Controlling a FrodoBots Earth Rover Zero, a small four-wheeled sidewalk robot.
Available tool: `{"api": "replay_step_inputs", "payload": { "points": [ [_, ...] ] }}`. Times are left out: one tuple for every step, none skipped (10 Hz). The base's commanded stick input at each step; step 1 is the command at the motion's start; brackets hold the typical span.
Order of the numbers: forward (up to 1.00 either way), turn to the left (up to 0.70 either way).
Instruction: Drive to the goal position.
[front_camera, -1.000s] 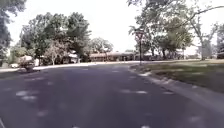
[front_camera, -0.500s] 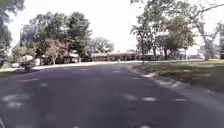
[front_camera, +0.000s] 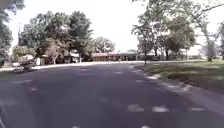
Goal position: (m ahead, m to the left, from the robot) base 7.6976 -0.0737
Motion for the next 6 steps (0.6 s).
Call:
{"api": "replay_step_inputs", "payload": {
  "points": [
    [0.69,0.03],
    [0.69,0.03],
    [0.69,-0.3],
    [0.69,-0.34],
    [0.69,-0.11],
    [0.69,0.02]
  ]
}}
